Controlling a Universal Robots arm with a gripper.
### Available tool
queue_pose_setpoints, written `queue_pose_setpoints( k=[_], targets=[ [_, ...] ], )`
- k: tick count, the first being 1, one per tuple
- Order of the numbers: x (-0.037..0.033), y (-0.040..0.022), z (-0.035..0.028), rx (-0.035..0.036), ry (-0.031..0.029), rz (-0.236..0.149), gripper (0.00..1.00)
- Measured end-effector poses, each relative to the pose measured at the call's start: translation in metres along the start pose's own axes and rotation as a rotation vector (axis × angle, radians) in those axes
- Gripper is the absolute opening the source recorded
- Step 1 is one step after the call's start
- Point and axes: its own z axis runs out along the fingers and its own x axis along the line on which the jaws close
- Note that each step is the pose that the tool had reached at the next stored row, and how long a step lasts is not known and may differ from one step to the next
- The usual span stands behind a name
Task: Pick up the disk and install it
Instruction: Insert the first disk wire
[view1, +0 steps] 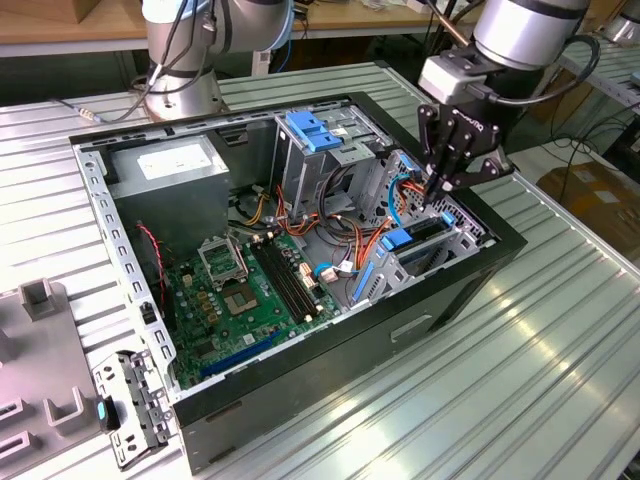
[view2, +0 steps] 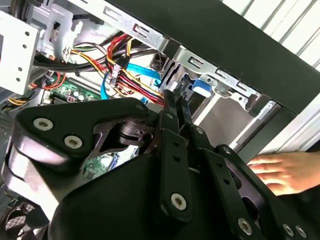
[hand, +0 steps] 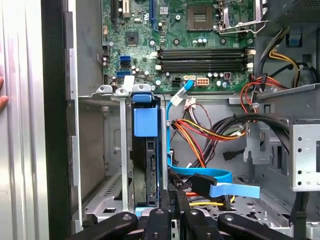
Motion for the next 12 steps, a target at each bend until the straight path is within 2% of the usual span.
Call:
queue_pose_setpoints(
  k=[1,3,10,12],
  targets=[
    [0.0014,0.0007,0.0006,0.0012,-0.0069,-0.001,0.17],
    [0.0033,0.0009,0.0013,0.0037,-0.0107,-0.006,0.17],
    [0.0107,0.0037,0.0043,0.0099,-0.0129,-0.011,0.17],
    [0.0124,0.0053,0.0064,0.0153,-0.0128,-0.011,0.17]
  ],
)
